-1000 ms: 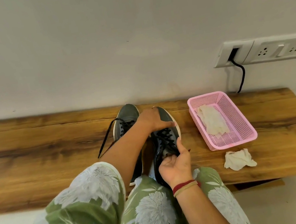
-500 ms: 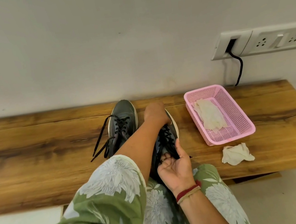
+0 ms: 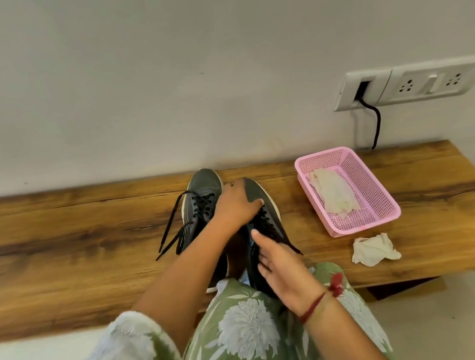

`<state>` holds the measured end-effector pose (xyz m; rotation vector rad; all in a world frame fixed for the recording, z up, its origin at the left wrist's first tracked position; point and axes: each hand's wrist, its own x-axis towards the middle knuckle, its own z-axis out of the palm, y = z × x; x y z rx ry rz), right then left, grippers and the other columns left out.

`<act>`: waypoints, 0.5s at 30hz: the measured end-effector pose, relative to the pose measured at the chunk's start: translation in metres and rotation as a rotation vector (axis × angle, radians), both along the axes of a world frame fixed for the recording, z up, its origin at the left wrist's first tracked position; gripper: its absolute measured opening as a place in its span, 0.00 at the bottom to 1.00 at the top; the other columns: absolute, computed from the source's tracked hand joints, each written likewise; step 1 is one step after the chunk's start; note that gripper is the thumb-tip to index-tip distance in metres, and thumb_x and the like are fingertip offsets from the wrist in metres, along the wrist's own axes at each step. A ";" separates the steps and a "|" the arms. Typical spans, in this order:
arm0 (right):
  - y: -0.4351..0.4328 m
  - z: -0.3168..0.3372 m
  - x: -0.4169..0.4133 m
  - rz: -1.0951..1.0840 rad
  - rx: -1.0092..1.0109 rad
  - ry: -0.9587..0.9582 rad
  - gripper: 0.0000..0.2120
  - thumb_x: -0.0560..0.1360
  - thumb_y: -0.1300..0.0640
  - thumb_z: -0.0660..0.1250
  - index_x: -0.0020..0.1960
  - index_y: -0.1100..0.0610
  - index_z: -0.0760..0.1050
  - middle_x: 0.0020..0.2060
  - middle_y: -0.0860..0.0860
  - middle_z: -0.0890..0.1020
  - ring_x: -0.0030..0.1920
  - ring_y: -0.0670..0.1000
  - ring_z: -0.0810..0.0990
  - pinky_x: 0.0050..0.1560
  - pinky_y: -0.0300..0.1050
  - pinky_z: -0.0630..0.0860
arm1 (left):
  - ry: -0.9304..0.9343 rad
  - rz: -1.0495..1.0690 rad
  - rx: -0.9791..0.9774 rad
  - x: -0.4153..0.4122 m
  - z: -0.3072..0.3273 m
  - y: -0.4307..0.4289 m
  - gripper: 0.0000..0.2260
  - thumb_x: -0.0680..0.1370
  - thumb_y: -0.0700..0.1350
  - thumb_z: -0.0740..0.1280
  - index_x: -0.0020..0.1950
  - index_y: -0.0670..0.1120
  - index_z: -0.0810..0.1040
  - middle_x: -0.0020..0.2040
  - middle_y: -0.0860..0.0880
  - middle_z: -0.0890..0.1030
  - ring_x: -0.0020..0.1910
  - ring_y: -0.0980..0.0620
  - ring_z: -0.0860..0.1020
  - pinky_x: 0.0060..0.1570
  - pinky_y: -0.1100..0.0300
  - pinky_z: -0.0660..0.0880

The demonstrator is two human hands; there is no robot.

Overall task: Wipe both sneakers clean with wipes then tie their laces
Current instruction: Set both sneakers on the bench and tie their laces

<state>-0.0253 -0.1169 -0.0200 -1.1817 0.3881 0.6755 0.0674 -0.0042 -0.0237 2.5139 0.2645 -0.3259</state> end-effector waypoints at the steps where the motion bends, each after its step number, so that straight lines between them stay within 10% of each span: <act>1: -0.006 0.000 -0.005 0.143 -0.228 -0.138 0.16 0.76 0.48 0.66 0.62 0.49 0.71 0.60 0.49 0.77 0.59 0.46 0.74 0.62 0.41 0.68 | -0.015 -0.018 -0.008 -0.008 0.002 0.003 0.30 0.78 0.51 0.65 0.76 0.42 0.59 0.72 0.39 0.64 0.69 0.41 0.67 0.65 0.52 0.66; 5: -0.028 0.001 -0.025 0.820 -1.355 -0.828 0.23 0.76 0.36 0.58 0.63 0.50 0.73 0.54 0.48 0.80 0.59 0.49 0.75 0.71 0.50 0.52 | 0.051 -0.139 -0.022 -0.031 -0.003 0.008 0.25 0.81 0.48 0.61 0.76 0.43 0.60 0.75 0.39 0.61 0.73 0.41 0.63 0.69 0.54 0.62; 9: -0.023 -0.004 -0.028 1.000 -1.505 -0.964 0.19 0.77 0.44 0.57 0.59 0.54 0.75 0.50 0.49 0.81 0.58 0.51 0.75 0.71 0.60 0.34 | 0.153 -0.234 -0.045 -0.032 -0.014 0.000 0.23 0.84 0.48 0.53 0.78 0.43 0.54 0.79 0.39 0.51 0.78 0.43 0.50 0.74 0.54 0.52; 15: -0.015 0.002 -0.015 1.122 -1.494 -0.830 0.16 0.76 0.47 0.57 0.54 0.55 0.76 0.47 0.51 0.82 0.54 0.53 0.78 0.72 0.64 0.37 | 0.309 -0.246 -0.029 -0.021 -0.017 0.000 0.24 0.85 0.50 0.48 0.79 0.43 0.49 0.79 0.40 0.45 0.78 0.43 0.45 0.74 0.52 0.49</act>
